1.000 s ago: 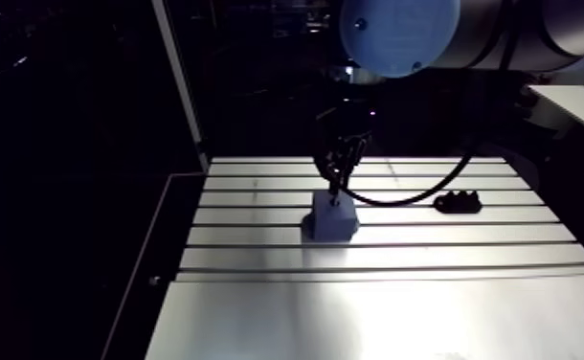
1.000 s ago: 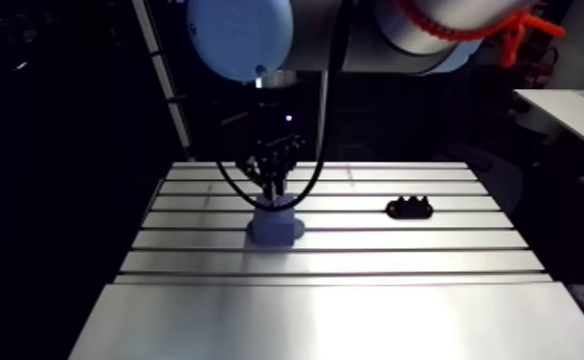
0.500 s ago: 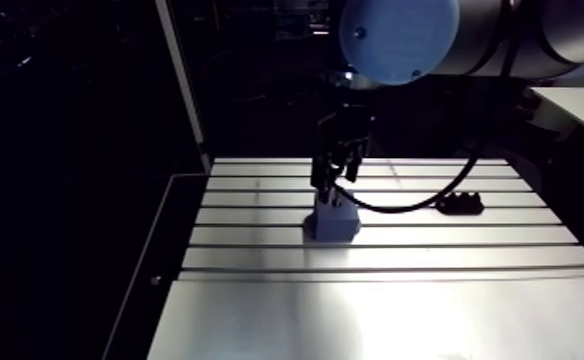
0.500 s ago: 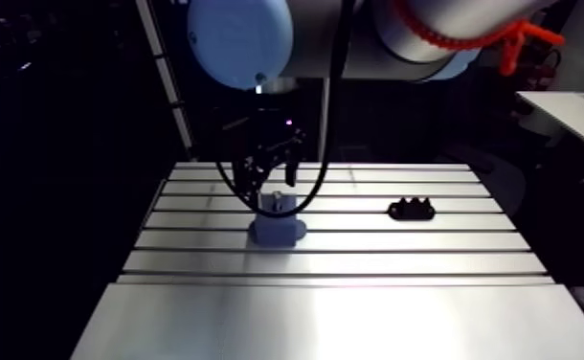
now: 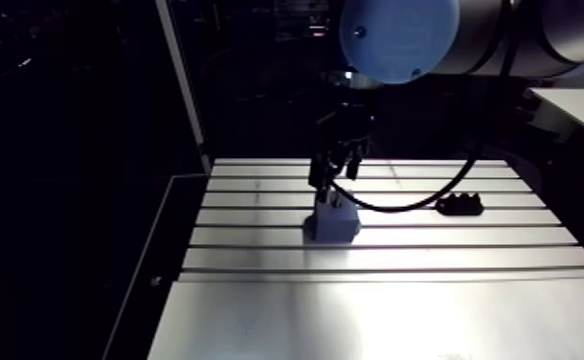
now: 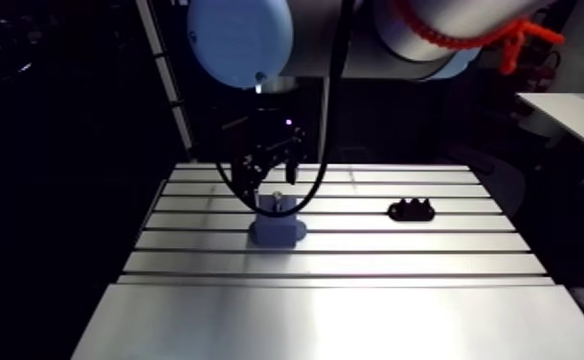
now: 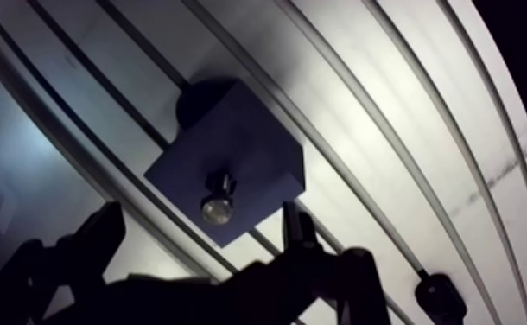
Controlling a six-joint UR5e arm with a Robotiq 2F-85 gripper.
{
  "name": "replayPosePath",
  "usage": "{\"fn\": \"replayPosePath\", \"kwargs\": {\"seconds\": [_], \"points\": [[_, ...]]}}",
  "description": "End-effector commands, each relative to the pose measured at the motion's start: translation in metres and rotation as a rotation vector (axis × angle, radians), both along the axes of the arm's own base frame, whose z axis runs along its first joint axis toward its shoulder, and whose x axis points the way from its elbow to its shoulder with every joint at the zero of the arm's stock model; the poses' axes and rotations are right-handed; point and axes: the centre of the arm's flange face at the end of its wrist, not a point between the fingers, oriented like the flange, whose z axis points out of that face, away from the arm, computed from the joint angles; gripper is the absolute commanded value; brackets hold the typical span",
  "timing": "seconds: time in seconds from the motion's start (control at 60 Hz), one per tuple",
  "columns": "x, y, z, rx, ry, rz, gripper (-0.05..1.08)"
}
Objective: Pick up the M10 bolt and insert it into the hex recess until seated.
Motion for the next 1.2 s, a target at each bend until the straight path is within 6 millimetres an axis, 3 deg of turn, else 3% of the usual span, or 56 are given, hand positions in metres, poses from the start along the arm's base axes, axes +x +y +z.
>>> {"fn": "replayPosePath", "kwargs": {"seconds": [0.017, 0.233, 0.317, 0.433, 0.633, 0.717, 0.733, 0.75, 0.767, 0.817, 0.85, 0.867, 0.883, 0.9, 0.917, 1.017, 1.2], "points": [[0.001, -0.001, 0.000, -0.004, -0.001, -0.004, 0.01], [-0.003, 0.001, 0.006, 0.005, 0.013, -0.011, 0.01], [-0.008, 0.001, 0.021, 0.005, 0.041, -0.012, 0.01], [-0.012, 0.003, 0.028, 0.007, 0.052, -0.019, 0.02], [-0.013, 0.004, 0.028, 0.005, 0.052, -0.026, 0.08], [-0.013, 0.005, 0.028, 0.004, 0.055, -0.031, 0.22], [-0.014, 0.006, 0.029, 0.002, 0.058, -0.032, 0.29], [-0.014, 0.006, 0.029, 0.002, 0.058, -0.032, 0.29], [-0.015, 0.007, 0.030, 0.001, 0.060, -0.037, 0.40], [-0.016, 0.008, 0.030, 0.001, 0.062, -0.041, 0.49], [-0.017, 0.013, 0.031, 0.001, 0.066, -0.066, 0.70], [-0.017, 0.013, 0.031, 0.001, 0.066, -0.066, 0.70], [-0.018, 0.016, 0.032, 0.002, 0.069, -0.080, 0.80], [-0.018, 0.016, 0.032, 0.002, 0.069, -0.080, 0.80], [-0.018, 0.018, 0.032, 0.005, 0.069, -0.096, 0.91], [-0.019, 0.022, 0.030, 0.008, 0.066, -0.112, 1.00], [-0.019, 0.022, 0.030, 0.008, 0.066, -0.114, 1.06]]}}
